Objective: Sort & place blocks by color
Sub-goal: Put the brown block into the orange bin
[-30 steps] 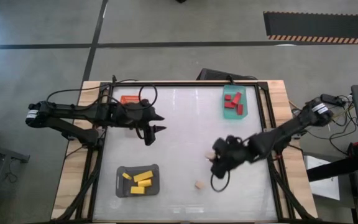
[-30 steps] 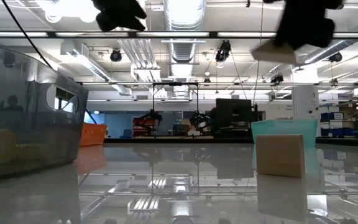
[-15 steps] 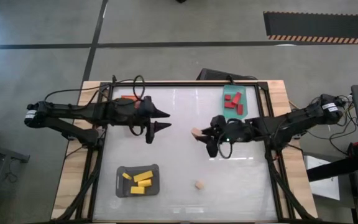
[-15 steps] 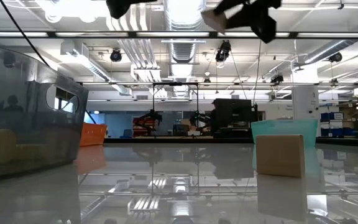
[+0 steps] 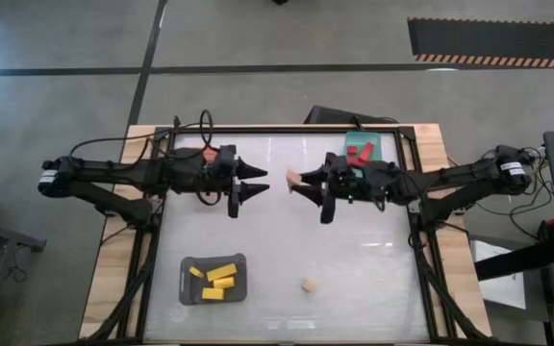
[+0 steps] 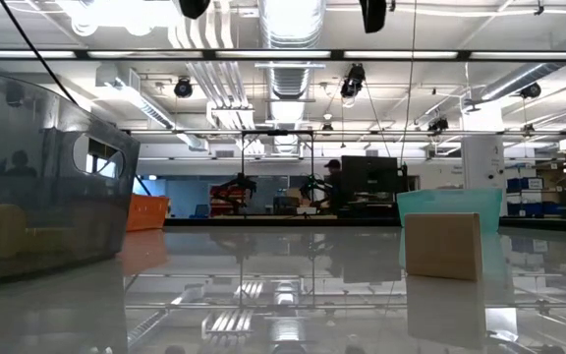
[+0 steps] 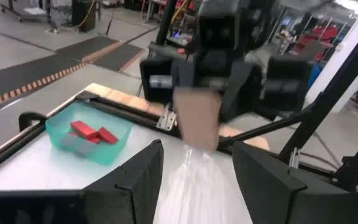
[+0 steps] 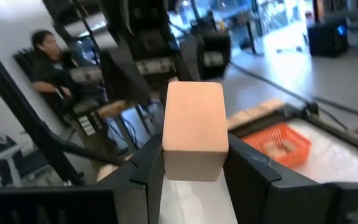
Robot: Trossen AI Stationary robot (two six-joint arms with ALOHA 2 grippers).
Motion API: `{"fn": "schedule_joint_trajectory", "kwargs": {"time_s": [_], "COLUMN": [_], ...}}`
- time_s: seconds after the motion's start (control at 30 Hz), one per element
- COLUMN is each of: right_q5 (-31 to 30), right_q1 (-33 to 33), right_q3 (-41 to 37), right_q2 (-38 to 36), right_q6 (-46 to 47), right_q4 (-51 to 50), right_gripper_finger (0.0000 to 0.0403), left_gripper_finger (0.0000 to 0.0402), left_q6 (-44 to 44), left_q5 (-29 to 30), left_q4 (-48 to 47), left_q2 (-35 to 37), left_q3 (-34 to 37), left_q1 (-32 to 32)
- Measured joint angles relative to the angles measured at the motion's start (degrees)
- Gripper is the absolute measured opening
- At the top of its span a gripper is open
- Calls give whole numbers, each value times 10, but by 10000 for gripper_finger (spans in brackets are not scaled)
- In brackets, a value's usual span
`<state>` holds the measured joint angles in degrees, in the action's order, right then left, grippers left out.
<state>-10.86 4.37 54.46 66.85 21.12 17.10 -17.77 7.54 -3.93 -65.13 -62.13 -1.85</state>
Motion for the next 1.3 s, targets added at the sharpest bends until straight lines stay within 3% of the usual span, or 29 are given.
{"fn": "schedule_joint_trajectory", "kwargs": {"time_s": [0.27, 0.73, 0.93, 1.13, 1.3], "right_q5": [38, 80, 84, 91, 93], "right_q1": [-20, -21, -21, -21, -20], "right_q3": [0, -1, -2, -2, -2], "right_q2": [0, 0, 0, 0, 0], "right_q6": [-27, -22, -22, -22, -20], "right_q4": [47, 42, 42, 43, 41], "right_gripper_finger": [122, 122, 122, 122, 123], "left_gripper_finger": [177, 177, 176, 126, 122], "left_q6": [-14, -45, -57, -54, -57], "left_q5": [3, 2, 1, -3, -4], "left_q4": [82, 259, 270, 272, 271], "left_q2": [-37, -127, -133, -132, -132], "left_q3": [2, 3, 3, 3, 3], "left_q1": [0, 3, 3, 3, 3]}}
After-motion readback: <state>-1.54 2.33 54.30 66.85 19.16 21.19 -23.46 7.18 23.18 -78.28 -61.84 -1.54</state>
